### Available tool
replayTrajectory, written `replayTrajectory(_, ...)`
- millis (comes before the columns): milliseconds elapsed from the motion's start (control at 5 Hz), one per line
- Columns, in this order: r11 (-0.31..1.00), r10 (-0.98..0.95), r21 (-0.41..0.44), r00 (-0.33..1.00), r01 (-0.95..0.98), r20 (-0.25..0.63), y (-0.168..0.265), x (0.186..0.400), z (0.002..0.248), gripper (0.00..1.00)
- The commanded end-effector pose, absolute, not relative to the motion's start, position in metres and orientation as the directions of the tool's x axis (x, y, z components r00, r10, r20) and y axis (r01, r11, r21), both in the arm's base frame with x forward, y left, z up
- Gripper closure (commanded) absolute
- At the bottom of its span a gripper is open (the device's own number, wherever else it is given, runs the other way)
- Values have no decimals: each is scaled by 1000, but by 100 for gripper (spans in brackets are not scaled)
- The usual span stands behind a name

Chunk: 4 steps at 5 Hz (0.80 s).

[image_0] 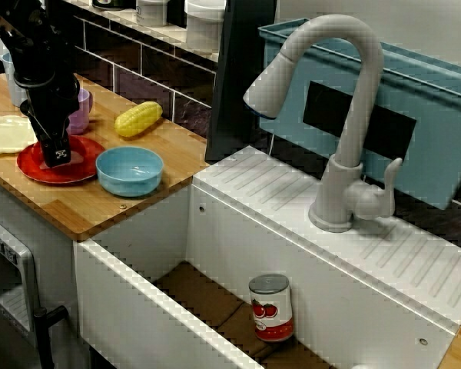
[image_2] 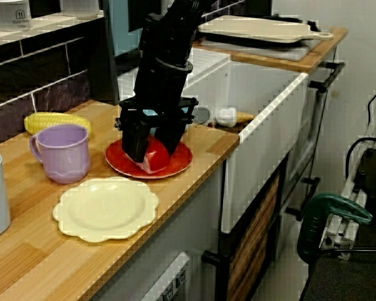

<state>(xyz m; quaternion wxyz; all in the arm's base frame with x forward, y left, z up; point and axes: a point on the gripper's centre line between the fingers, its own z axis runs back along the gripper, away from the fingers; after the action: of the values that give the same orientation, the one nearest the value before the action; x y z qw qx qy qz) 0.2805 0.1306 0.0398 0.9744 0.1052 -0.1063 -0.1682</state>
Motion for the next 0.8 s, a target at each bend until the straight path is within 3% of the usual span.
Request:
replayTrajectory(0, 923, -352, 231, 916, 307, 190, 132, 286, 63, 100)
replayTrajectory(600, 919, -378, 210, 898, 335, 224, 122, 292, 107, 100)
